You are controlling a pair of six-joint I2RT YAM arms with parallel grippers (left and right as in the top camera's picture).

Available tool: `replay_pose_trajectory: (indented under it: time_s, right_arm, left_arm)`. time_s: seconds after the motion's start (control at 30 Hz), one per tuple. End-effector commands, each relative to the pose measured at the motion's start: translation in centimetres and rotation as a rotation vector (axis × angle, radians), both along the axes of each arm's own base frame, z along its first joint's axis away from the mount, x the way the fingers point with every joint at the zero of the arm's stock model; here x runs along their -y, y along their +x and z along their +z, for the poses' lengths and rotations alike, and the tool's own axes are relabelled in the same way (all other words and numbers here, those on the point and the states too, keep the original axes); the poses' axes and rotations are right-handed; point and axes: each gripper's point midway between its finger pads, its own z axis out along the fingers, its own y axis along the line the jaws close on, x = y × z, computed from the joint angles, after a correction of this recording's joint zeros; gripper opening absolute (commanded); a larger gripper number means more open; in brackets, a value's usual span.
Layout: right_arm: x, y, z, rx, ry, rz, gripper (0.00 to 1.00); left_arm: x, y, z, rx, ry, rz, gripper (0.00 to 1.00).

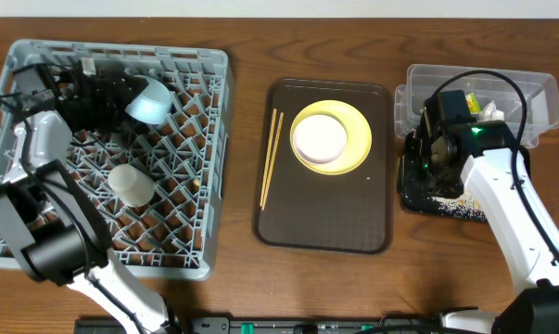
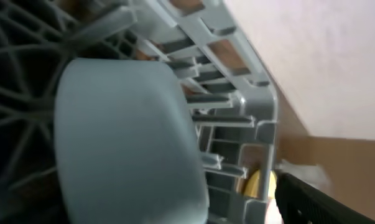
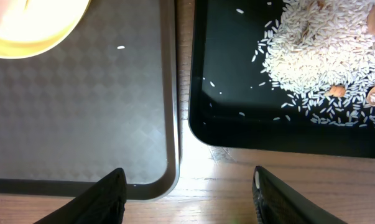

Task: Sort waste into correct bins and load items into the dishwasher
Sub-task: 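Carry the blue bowl left and place it in the dish rack, then reach the left gripper to the pink bowl on the plate and grip it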

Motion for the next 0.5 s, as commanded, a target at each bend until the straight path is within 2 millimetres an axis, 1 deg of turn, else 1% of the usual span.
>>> replay_pose_trajectory:
  time_s: [0.0, 0.13, 0.3, 0.4, 0.47]
  right_arm:
    - [0.4, 0.2, 0.2, 0.006, -0.009, -0.011, 0.63]
    - [0.4, 0.2, 0.2, 0.006, -0.009, -0.011, 0.63]
    - [0.4, 0.1, 0.2, 0.0, -0.01, -0.011, 0.63]
    - [0.4, 0.1, 0.2, -0.001, -0.01, -0.011, 0.63]
    - [0.4, 0.1, 0.2, 0.0, -0.01, -0.011, 0.64]
  left_arm:
    - [-3.8, -1.2, 0.2, -0.054, 0.24, 0.11, 0.91]
    - [-4.4, -2.1, 0.5, -0.103, 0.336, 0.145, 0.91]
    - [-4.0, -2.9, 0.6, -0.155, 0.395, 0.155, 0.91]
    - [-3.2, -3.6, 1.0, -0.187, 0.431, 0.149, 0.91]
    - [-1.9, -3.9, 1.8, -0.182, 0.444, 0.118, 0.91]
